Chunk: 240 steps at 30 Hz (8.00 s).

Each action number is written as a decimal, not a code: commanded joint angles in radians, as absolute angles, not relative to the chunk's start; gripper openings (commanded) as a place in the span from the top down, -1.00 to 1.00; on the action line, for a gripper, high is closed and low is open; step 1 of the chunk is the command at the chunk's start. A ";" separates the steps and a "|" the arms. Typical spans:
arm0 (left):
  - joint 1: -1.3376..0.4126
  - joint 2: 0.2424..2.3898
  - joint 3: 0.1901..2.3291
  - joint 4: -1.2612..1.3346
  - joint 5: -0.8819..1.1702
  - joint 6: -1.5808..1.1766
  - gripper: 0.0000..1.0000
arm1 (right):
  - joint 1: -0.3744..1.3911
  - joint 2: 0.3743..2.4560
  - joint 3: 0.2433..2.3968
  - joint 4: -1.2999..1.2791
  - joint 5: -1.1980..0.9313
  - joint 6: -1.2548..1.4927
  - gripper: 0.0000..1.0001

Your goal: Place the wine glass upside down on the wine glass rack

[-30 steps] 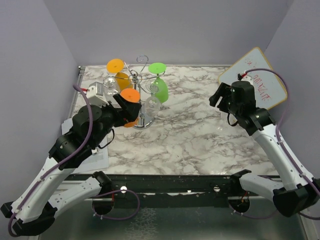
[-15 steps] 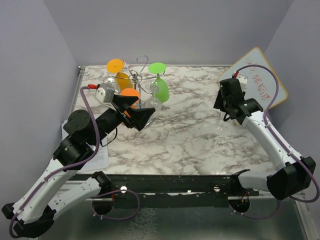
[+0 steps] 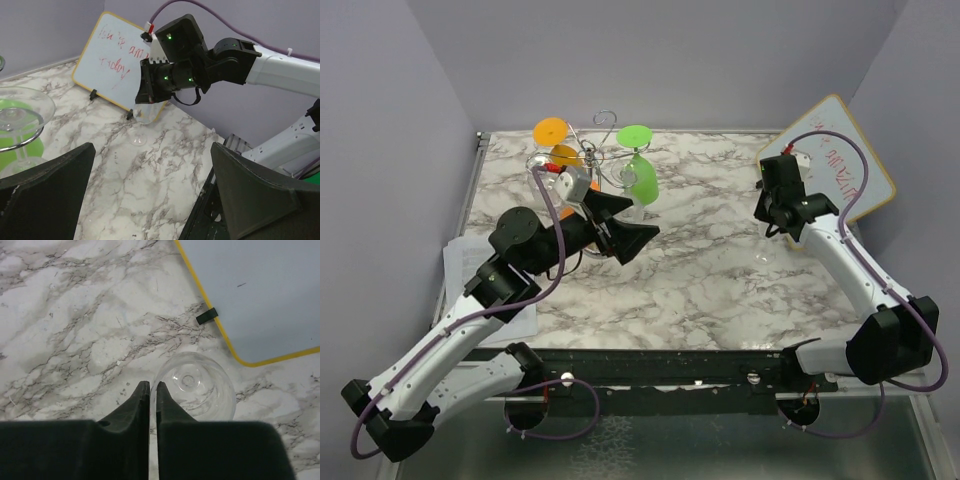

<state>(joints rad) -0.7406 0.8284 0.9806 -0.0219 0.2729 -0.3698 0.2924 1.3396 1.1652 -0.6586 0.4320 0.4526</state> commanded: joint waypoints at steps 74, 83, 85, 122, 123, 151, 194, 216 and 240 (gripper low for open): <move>-0.894 1.770 1.675 0.462 0.034 -1.320 0.45 | 0.284 0.482 0.628 0.592 -0.020 1.003 0.98; -0.892 1.782 1.662 0.506 0.062 -1.277 1.00 | 0.284 0.470 0.647 0.469 -0.005 1.014 0.95; -0.889 1.780 1.663 0.519 0.065 -1.228 1.00 | 0.284 0.459 0.673 0.383 0.032 1.020 0.74; -0.872 1.578 1.487 0.583 0.522 0.085 1.00 | 0.284 0.843 1.365 -0.364 -0.399 0.871 -0.41; -0.872 1.574 1.477 0.583 0.538 0.097 1.00 | 0.284 0.850 1.364 -0.360 -0.401 0.877 -0.38; -0.885 1.496 1.357 0.577 0.475 -0.067 -0.56 | 0.284 0.835 1.293 -0.286 -0.288 0.919 0.98; -0.804 1.523 1.618 0.130 0.639 -0.873 0.79 | 0.284 0.753 1.129 -0.109 -0.348 0.755 0.98; -0.658 1.709 1.883 0.174 0.740 -0.978 1.00 | 0.284 0.830 1.183 -0.145 -0.217 0.752 -0.35; -0.249 1.927 2.189 0.049 0.680 -1.151 1.00 | 0.284 0.749 1.122 -0.205 -0.139 0.771 -0.41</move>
